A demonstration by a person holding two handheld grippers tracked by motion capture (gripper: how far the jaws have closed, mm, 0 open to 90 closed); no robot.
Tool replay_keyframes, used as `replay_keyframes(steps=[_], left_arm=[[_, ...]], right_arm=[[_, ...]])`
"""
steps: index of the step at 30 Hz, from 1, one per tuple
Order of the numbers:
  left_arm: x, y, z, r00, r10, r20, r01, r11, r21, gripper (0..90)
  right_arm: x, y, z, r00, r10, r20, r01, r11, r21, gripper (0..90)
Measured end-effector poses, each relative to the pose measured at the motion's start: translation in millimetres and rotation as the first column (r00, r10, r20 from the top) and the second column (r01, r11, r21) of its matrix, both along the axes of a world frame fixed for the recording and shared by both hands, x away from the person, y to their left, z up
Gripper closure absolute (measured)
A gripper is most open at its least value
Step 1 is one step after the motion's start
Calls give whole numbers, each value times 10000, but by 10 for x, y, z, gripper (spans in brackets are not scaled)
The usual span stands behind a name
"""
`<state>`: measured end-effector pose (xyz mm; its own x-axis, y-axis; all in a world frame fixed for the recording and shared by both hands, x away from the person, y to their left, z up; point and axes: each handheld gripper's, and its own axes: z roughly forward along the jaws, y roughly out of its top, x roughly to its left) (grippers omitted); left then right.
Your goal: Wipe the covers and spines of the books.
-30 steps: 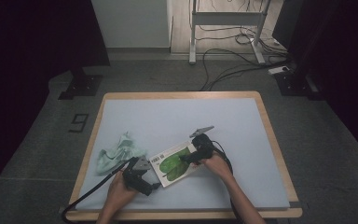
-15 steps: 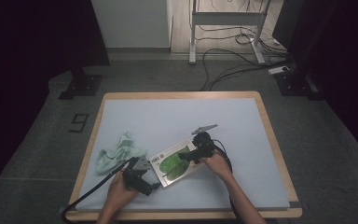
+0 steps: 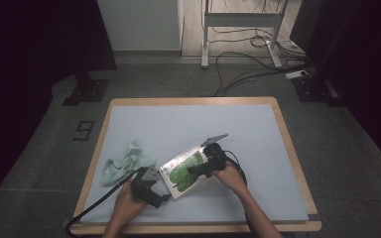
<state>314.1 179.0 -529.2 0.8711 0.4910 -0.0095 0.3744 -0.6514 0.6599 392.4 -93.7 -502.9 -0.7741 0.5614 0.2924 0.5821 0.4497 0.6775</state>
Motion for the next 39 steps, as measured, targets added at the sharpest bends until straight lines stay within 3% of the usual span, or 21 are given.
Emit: replay_keyframes(steps=[7,11,15,29,39], left_arm=[[1,1,1,10000,-7,1,7,10000,11,0],[1,1,1,10000,-6,0,6,10000,15,0],[1,2,2,10000,-22,5,22,10000,38,0],[-24,-6,5,9998,196,13,-196,9998,80,0],[-42,12,28,9988,442,-233,-441,9990,65,0]], right_arm=[[92,-60,1,9992,348,199,-333,9970,-692,127],[173,-112,-4,9981,606,-94,-609,9974,-387,145],[237,-131,3,9976,661,-203,-669,9969,-407,218],[240,-218,141,9940,1000,443,-965,9925,-756,481],[174,-346,181,9866,1328,951,-1296,9908,-387,590]])
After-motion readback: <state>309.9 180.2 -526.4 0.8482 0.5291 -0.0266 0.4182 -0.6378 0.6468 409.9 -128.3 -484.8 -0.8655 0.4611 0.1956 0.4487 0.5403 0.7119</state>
